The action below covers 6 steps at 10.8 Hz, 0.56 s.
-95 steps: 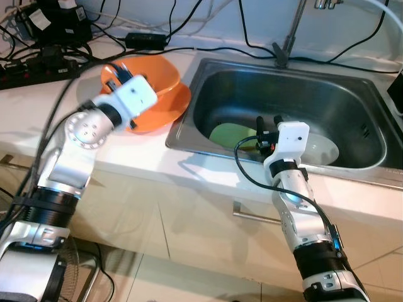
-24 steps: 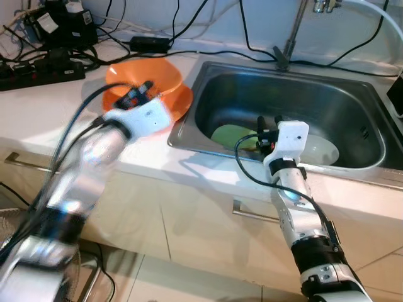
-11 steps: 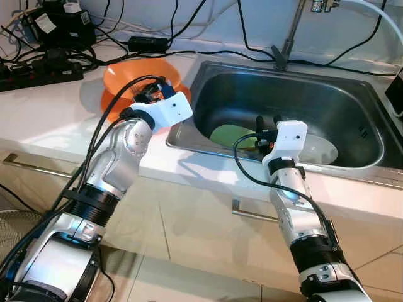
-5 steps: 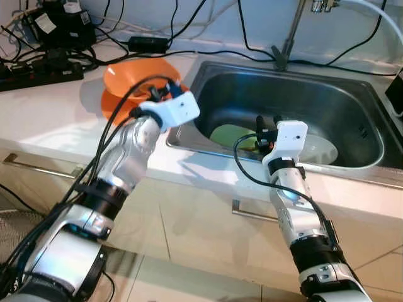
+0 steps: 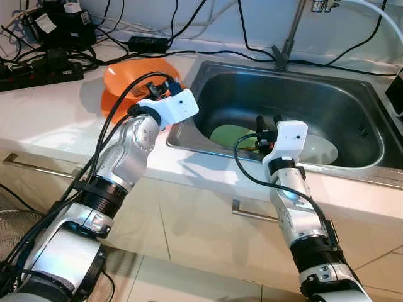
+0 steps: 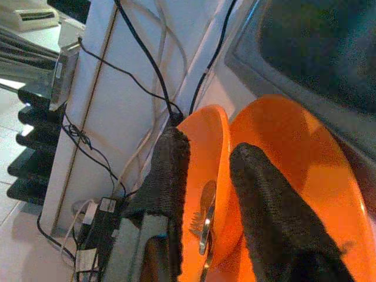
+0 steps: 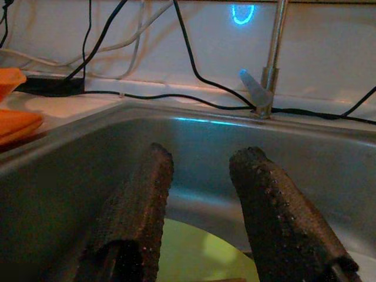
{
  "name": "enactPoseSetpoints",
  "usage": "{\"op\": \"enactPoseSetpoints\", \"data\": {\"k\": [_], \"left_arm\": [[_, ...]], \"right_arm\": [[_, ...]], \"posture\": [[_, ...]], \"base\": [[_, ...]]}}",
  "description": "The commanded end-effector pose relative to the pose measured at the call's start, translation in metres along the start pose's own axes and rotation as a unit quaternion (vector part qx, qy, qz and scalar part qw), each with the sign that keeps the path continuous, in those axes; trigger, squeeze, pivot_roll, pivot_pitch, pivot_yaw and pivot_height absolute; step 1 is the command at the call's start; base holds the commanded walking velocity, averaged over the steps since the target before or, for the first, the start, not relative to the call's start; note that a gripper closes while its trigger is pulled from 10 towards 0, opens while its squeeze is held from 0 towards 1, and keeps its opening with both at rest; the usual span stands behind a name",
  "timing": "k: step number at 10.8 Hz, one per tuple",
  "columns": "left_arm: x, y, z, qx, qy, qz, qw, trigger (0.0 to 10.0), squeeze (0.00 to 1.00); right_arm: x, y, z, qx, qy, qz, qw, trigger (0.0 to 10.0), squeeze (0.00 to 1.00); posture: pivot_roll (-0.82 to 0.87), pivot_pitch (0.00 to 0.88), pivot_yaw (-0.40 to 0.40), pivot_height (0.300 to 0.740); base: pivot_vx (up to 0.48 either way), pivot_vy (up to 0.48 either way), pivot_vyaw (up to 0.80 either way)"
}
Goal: Kitchen organization
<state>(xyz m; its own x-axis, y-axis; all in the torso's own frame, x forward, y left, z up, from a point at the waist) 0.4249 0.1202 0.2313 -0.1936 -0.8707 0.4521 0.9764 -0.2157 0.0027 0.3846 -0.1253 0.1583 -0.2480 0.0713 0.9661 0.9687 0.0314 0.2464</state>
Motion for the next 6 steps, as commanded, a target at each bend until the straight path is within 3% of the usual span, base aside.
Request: {"op": "enactPoseSetpoints", "data": {"k": [1, 2, 3, 6], "left_arm": [[-0.0009, 0.0011, 0.0088, 0.012, 0.003, 0.004, 1.000, 10.0, 1.00], [-0.0024, 0.0009, 0.0100, 0.016, 0.005, 0.008, 1.000, 10.0, 1.00], [-0.0036, 0.0011, 0.0106, 0.016, 0.010, 0.012, 1.000, 10.0, 0.00], [-0.0104, 0.0025, 0.0051, 0.007, 0.011, 0.023, 1.000, 10.0, 0.00]], "right_arm": [[-0.0119, -0.0044, -0.0051, -0.007, -0.001, 0.023, 1.000, 10.0, 0.00], [-0.0117, -0.0042, -0.0051, -0.007, -0.002, 0.023, 1.000, 10.0, 0.00], [-0.0118, -0.0043, -0.0048, -0.007, -0.002, 0.023, 1.000, 10.0, 0.00], [-0.0109, -0.0046, -0.0047, -0.007, -0.002, 0.020, 1.000, 10.0, 0.00]], "posture": [[0.21, 0.071, 0.014, 0.740], [0.21, 0.070, 0.015, 0.740], [0.20, 0.065, 0.017, 0.740], [0.20, 0.057, 0.019, 0.740]], "base": [[0.000, 0.000, 0.00], [0.000, 0.000, 0.00], [0.000, 0.000, 0.00], [0.000, 0.000, 0.00]]}}
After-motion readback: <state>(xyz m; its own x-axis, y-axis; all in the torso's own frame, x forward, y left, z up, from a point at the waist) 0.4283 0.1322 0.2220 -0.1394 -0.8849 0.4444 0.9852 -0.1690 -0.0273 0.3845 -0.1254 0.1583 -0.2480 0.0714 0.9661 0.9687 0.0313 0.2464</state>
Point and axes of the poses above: a point about 5 cm out from each wrist's last joint towards the gripper, its own y axis pointing out of the wrist towards the gripper, its own x axis along the axis of the wrist's last joint, z = x × y, the point moved 4 cm from there along y, pointing out of the wrist towards the gripper, and after that the axes turned 4 degrees about -y, right-handed, at the moved point
